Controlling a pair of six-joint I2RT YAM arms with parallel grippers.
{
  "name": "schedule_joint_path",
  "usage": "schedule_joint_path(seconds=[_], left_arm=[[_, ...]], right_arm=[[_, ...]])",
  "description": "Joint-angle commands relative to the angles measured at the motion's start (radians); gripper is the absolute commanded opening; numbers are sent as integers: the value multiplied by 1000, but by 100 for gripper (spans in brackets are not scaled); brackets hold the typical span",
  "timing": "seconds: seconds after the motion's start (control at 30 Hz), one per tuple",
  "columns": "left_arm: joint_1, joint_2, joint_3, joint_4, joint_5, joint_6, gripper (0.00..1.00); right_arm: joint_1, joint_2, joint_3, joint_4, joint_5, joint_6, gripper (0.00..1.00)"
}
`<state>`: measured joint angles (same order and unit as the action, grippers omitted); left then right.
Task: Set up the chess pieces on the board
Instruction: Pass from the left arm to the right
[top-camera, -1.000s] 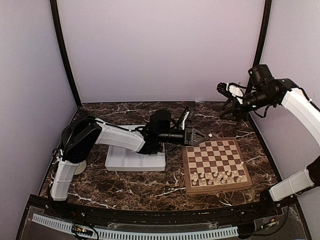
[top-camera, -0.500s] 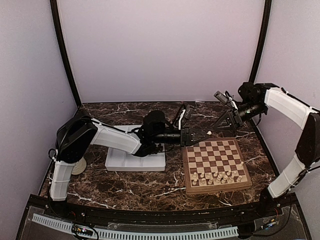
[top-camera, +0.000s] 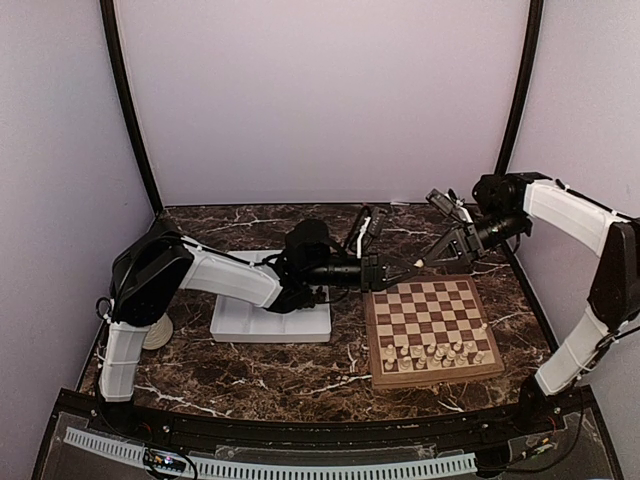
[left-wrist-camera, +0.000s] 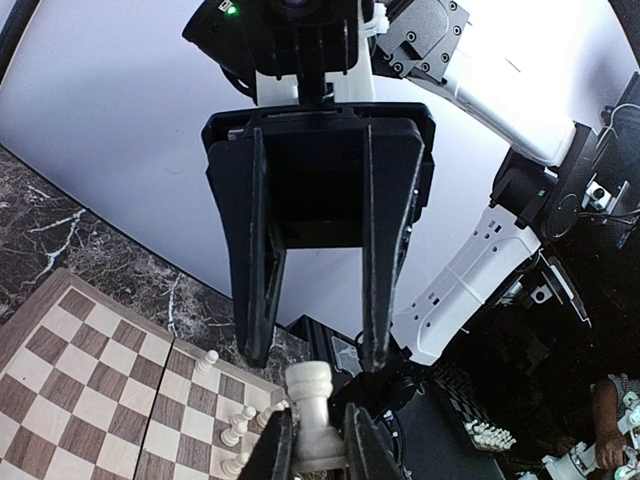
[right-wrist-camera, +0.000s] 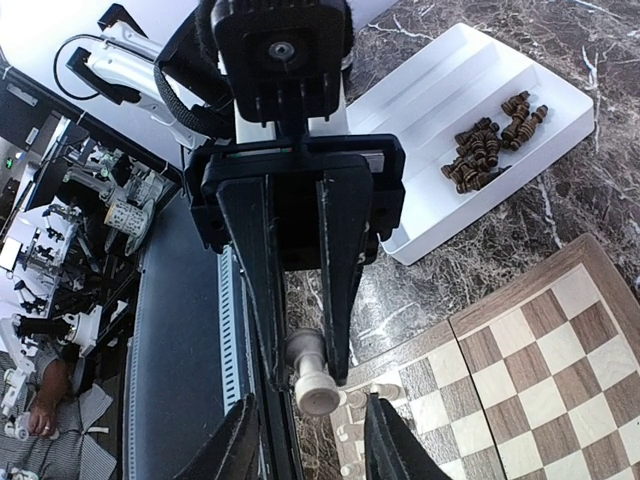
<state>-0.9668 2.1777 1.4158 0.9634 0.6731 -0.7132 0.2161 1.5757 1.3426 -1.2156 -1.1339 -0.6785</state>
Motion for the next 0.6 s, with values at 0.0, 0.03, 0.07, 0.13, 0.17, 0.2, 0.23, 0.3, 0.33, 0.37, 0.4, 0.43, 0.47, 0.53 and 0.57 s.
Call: schedule_joint_path(seconds=[0.0,0.03,0.07,0.13,0.17,0.2,0.23,0.3,0.33,0.37,0.4,0.43,0.47,0.53,0.57], left_arm=[[-10,-63,0,39,13,18,11],[-11,-64,1,39,14,17,11],[-12,-64,1,39,15,17,11],[-12,-62,5,34,15,19,12],[-12,-62,8,26,15,21,12],[-12,-62,8,24,14,22,12],[-12,-61,9,22,14,23,12],[-12,-61,11,20,15,24,12],[-12,-61,13,19,15,24,12],[-12,-61,14,19,14,23,12],[-12,-61,14,20,13,23,12],[-12,-61,15,20,12,23,12],[-12,-60,17,18,11,23,12],[-12,-59,19,15,12,23,12],[-12,-59,20,14,12,24,12]], right_arm=[[0,20,-2,7,-31,5,37],[0,23,-2,8,-30,6,37],[0,25,-1,9,-29,6,37],[0,26,1,8,-30,2,36],[0,25,1,7,-31,1,34],[0,24,1,6,-32,0,33],[0,24,0,4,-33,-1,31],[2,27,0,-9,-36,-15,29],[3,29,1,-16,-37,-23,27],[5,31,1,-25,-38,-32,26],[6,34,2,-35,-39,-40,24],[8,38,3,-45,-41,-50,23],[10,42,5,-56,-42,-59,22],[14,47,9,-72,-47,-74,21],[15,49,11,-80,-49,-81,21]])
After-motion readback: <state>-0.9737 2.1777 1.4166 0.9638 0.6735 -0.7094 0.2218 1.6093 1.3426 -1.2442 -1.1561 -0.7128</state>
